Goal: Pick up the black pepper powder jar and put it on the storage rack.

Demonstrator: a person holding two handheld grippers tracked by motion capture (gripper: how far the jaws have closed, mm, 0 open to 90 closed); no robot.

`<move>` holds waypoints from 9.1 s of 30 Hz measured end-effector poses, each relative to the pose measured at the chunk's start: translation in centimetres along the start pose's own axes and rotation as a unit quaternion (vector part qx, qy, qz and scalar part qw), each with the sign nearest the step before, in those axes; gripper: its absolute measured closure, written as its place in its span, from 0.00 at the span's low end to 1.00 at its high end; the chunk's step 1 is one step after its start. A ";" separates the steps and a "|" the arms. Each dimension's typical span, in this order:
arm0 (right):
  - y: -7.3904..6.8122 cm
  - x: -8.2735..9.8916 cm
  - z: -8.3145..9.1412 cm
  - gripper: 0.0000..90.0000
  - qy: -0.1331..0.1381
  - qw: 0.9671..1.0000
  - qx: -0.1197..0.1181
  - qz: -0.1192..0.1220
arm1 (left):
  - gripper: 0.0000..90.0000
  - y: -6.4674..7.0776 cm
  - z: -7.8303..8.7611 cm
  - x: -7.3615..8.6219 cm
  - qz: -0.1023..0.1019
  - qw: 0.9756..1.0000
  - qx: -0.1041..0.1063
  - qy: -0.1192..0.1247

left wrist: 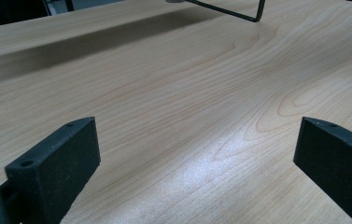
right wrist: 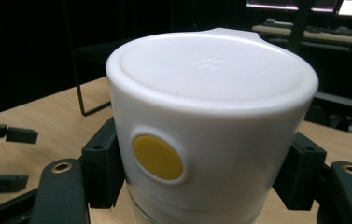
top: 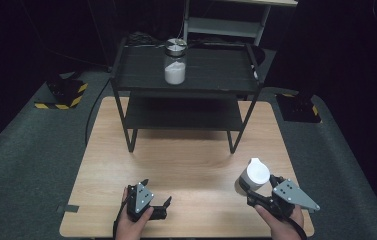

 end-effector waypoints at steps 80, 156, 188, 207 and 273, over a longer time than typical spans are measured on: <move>-1.2 -21.3 -11.8 0.34 0.072 0.996 0.049 -0.001 | 0.01 -0.5 0.2 0.2 0.013 1.000 0.010 0.002; 1.1 -22.9 -20.9 0.31 0.059 0.994 0.087 -0.021 | 0.01 -0.9 0.3 0.3 0.012 1.000 0.019 0.006; 1.5 -17.3 -16.0 0.00 0.124 0.991 0.039 -0.023 | 0.01 -0.5 0.4 0.3 -0.002 1.000 0.018 0.006; 1.4 -11.3 -12.2 0.00 0.136 0.991 0.014 -0.005 | 0.01 -0.3 0.5 0.4 -0.010 1.000 0.017 0.010; 3.3 10.4 -2.3 0.00 -0.113 0.992 0.033 0.032 | 0.01 0.6 -0.1 -0.4 -0.069 0.997 0.032 -0.009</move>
Point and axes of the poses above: each handheld gripper's, and its own axes: z roughly backward along the jaws, x roughly out of its underside, y roughly to its right, the point moved 5 cm from there along -z, roughly forward along the jaws, and after that the axes turned 5 degrees about -z, right-handed, at the moved point
